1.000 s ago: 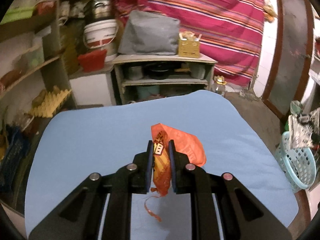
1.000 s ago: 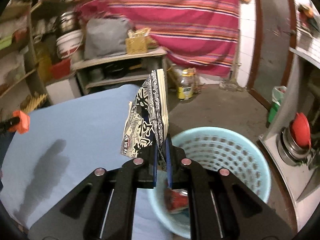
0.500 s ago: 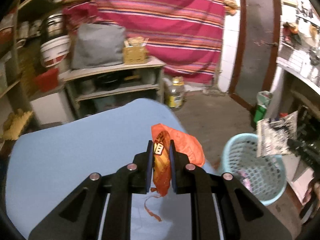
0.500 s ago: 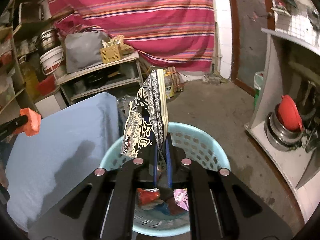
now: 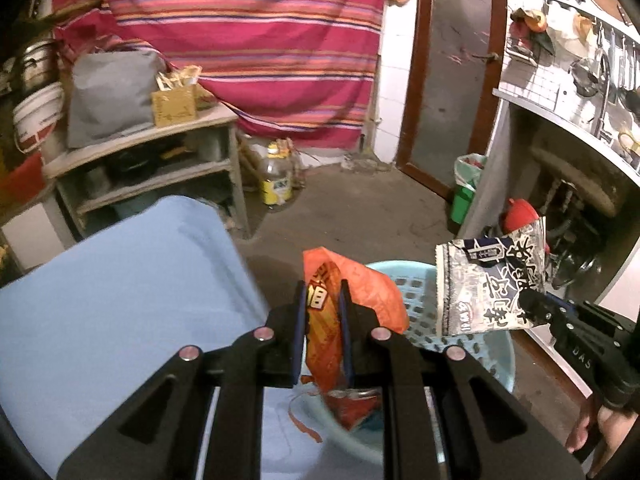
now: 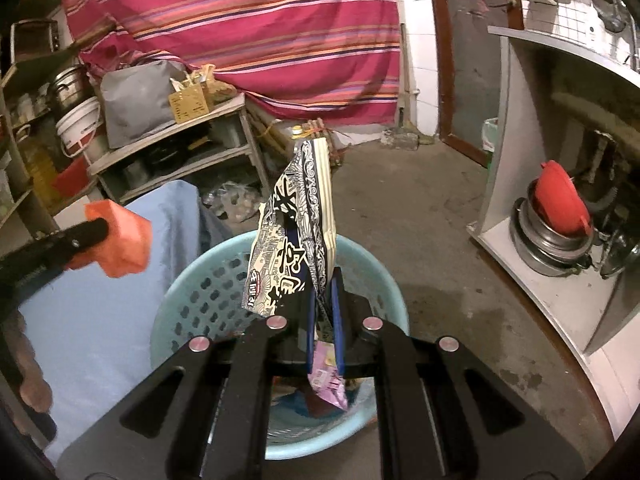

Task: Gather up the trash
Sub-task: 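Carry the orange wrapper and printed packet over the basket with both tools, then open the left tool over the basket while the right tool opens, dropping both items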

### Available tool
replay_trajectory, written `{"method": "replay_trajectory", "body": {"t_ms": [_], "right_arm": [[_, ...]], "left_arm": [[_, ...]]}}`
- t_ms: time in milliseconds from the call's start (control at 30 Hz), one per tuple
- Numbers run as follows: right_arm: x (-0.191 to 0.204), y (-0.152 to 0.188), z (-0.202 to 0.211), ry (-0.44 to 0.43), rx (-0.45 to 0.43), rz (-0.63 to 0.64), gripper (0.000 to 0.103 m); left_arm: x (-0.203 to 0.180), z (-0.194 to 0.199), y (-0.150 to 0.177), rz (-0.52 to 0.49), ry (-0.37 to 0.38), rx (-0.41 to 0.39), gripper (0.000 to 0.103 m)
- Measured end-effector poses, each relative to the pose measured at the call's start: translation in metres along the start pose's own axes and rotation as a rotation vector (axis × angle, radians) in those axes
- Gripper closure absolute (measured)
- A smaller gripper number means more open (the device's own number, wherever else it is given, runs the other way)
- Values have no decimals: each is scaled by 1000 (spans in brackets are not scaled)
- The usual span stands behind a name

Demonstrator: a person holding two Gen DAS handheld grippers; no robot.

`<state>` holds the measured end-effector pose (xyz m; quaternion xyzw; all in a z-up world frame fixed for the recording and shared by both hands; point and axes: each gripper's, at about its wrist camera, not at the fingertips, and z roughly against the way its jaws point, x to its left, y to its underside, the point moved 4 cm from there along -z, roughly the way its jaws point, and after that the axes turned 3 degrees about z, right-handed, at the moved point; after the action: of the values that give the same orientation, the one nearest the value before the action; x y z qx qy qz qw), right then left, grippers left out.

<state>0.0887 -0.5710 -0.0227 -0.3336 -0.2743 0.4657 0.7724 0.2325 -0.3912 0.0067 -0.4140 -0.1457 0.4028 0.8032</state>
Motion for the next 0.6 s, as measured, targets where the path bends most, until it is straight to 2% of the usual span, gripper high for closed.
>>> {"method": "replay_trajectory", "body": {"t_ms": [267, 300, 367, 400, 433, 600], "right_arm": [[-9, 2, -2, 15, 20, -18, 95], [-10, 2, -2, 12, 20, -21, 95], [-12, 3, -3, 10, 22, -28, 95], [-13, 4, -4, 11, 25, -29, 95], [-13, 4, -4, 13, 28, -29, 95], [-15, 4, -6, 13, 34, -33, 95]], "left_arm": [[-26, -35, 14, 5, 26, 73, 86], [-26, -36, 16, 6, 28, 80, 82], [-26, -40, 18, 11, 17, 89, 59], [-27, -39, 18, 11, 8, 83, 42], [-27, -37, 19, 7, -5, 70, 39], [-25, -34, 21, -7, -31, 77, 38]]}}
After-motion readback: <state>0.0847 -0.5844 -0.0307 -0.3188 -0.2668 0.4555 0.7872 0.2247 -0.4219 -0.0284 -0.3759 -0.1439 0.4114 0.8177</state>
